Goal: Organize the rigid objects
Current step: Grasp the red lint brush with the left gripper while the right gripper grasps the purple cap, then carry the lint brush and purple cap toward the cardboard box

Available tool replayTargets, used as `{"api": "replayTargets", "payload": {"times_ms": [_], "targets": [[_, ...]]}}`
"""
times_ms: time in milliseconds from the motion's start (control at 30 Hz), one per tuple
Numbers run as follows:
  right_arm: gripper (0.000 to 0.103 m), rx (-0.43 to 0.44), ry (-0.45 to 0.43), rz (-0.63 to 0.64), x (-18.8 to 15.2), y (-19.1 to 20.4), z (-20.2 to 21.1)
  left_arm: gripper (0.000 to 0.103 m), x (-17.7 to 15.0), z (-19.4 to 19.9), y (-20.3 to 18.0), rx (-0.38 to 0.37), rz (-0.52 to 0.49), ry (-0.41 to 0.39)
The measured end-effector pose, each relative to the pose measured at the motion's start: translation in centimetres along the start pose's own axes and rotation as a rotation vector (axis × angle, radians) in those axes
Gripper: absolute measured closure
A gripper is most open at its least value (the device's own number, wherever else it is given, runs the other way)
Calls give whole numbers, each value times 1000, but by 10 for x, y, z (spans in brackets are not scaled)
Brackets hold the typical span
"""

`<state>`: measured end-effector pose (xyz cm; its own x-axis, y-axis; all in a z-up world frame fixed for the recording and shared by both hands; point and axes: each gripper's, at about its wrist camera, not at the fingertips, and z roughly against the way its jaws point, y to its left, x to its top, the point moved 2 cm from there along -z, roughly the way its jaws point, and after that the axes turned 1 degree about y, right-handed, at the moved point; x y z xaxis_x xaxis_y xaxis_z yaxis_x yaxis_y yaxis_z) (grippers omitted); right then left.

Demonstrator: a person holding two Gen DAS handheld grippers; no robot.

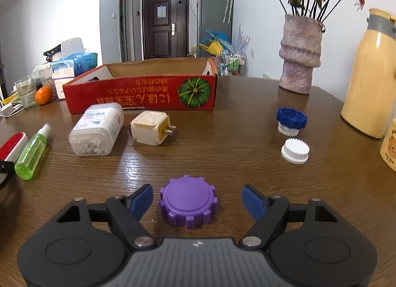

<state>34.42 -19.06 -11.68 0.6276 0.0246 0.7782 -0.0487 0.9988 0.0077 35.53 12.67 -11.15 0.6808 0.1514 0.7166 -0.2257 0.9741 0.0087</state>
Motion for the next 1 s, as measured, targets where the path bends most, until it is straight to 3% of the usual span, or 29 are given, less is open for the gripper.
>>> {"api": "replayTargets", "payload": {"times_ms": [67, 167, 1000], "targets": [[36, 6, 13, -8, -1, -1, -3, 46, 0, 0, 0, 1, -1, 0], [51, 21, 22, -14, -3, 0, -5, 46, 0, 0, 0, -1, 1, -1], [51, 47, -89, -31, 2, 4, 18, 46, 3, 24, -6, -12, 25, -66]]}}
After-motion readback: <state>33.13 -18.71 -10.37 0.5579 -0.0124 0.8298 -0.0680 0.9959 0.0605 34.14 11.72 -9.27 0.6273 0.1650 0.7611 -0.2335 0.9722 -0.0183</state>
